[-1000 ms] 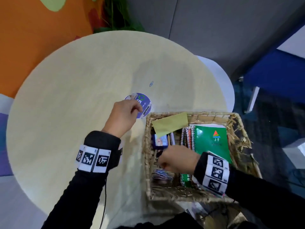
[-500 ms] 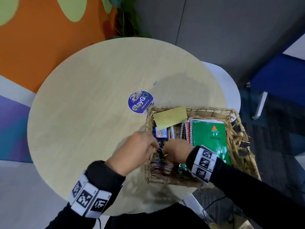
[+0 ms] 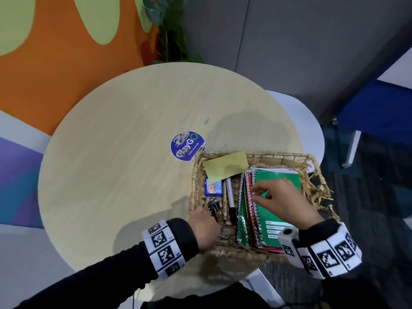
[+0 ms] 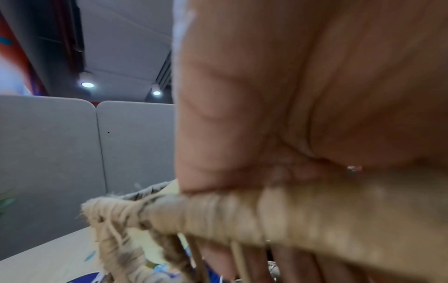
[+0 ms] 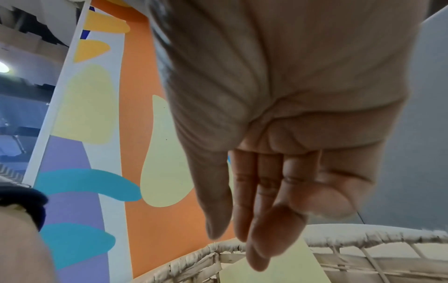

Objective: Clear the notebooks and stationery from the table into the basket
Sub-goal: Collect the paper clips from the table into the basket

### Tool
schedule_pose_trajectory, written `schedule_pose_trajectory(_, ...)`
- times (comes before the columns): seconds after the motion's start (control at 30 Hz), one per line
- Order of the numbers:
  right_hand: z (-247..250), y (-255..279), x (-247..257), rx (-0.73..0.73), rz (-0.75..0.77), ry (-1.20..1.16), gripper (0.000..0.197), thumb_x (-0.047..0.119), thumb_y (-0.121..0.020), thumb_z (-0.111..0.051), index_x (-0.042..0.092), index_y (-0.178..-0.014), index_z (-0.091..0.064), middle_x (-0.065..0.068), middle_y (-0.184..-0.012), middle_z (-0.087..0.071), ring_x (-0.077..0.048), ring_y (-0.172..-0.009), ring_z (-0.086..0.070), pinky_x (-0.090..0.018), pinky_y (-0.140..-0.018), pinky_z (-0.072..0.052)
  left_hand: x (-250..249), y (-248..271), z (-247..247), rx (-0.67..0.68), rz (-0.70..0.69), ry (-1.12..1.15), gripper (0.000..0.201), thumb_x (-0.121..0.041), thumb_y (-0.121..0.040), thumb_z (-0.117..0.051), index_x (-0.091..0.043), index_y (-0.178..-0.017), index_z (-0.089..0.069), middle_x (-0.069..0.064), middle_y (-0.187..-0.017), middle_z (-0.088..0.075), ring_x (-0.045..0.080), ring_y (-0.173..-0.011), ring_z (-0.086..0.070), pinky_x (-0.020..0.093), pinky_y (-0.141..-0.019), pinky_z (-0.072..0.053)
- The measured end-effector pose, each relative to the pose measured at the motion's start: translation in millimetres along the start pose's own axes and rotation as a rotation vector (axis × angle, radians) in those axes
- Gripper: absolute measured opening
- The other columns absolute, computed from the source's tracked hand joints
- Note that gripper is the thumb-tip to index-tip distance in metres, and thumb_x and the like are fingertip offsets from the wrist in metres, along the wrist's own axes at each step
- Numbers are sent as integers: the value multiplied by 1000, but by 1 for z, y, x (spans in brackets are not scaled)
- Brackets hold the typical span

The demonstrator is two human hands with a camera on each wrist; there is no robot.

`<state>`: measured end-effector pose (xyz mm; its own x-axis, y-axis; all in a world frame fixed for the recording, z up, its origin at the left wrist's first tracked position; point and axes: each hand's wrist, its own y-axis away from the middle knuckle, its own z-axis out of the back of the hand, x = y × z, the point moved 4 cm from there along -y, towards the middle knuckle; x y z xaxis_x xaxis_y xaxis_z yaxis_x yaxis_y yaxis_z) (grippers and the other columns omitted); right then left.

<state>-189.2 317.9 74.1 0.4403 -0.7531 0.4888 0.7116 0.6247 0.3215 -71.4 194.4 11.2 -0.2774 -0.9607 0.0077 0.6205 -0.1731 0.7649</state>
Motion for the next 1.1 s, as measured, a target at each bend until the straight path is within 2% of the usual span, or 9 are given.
schedule_pose_trajectory(0.1, -4, -2, 0, 29, 10, 15, 21, 29, -86, -65, 24, -107, -68, 10, -97, -72, -1, -72, -60, -10, -64, -30, 3, 4, 8, 4, -34, 122, 27, -8, -101, -43, 2, -108, -68, 14, -95, -66, 28, -97, -61, 38, -87, -48)
schedule_pose_trajectory(0.17, -1, -7, 3, 36, 30, -1, 20, 30, -86, -65, 26, -105, -69, 11, -95, -72, 6, -69, -56, -5, -59, -32, 18, 8, 23, -109, -90, 330, 29, -6, -98, -42, 3, -103, -68, 15, -82, -63, 29, -81, -62, 38, -74, -56)
schedule_pose_trajectory(0.27, 13, -25, 10, 17, 63, -39, 17, 29, -85, -65, 26, -101, -70, 10, -91, -72, -3, -73, -62, -12, -62, -43, 68, 15, 55, -420, -106, 606, 28, -13, -97, -45, -8, -114, -68, 10, -108, -72, 24, -97, -66, 32, -87, -53)
schedule_pose_trajectory(0.37, 35, -59, 23, -5, 98, -22, 17, 29, -86, -65, 25, -101, -70, 13, -87, -70, 0, -74, -62, -6, -61, -42, 145, 14, 82, -691, 28, 792, 25, -13, -97, -53, -13, -115, -70, 2, -111, -74, 17, -101, -66, 16, -78, -40)
schedule_pose_trajectory(0.5, 59, -129, 43, -9, 153, 36, 15, 26, -87, -62, 23, -100, -70, 12, -81, -68, -4, -68, -61, -12, -63, -43, 256, -17, 87, -915, 385, 971, 20, -10, -95, -56, -7, -109, -71, 8, -105, -75, 23, -91, -66, 17, -70, -35)
schedule_pose_trajectory(0.57, 64, -174, 52, -14, 184, 103, 17, 24, -88, -61, 20, -102, -70, 5, -88, -71, -10, -74, -61, -18, -66, -42, 297, -45, 81, -913, 509, 1031, 20, -11, -94, -59, -5, -109, -70, 11, -107, -74, 27, -98, -68, 22, -81, -41)
schedule_pose_trajectory(0.7, 42, -269, 58, 85, 206, 270, 22, 16, -89, -55, 13, -106, -67, -5, -105, -71, -24, -96, -62, -25, -77, -40, 333, -106, 70, -712, 568, 1111, 31, -20, -90, -68, -5, -116, -66, 14, -113, -72, 30, -109, -65, 31, -95, -48)
schedule_pose_trajectory(0.87, -2, -352, 50, 214, 220, 359, 21, 13, -88, -56, 7, -108, -57, -13, -112, -61, -30, -103, -57, -32, -82, -43, 341, -152, 77, -674, 600, 1120, 18, -27, -89, -70, -10, -95, -64, 11, -105, -70, 30, -105, -66, 27, -79, -45)
schedule_pose_trajectory(1.1, -28, -391, 38, 320, 273, 468, 15, 8, -83, -59, 1, -96, -64, -17, -104, -55, -32, -99, -58, -30, -73, -39, 347, -178, 84, -584, 653, 993, 32, -27, -90, -69, 1, -105, -68, 18, -112, -71, 34, -104, -68, 34, -84, -53)
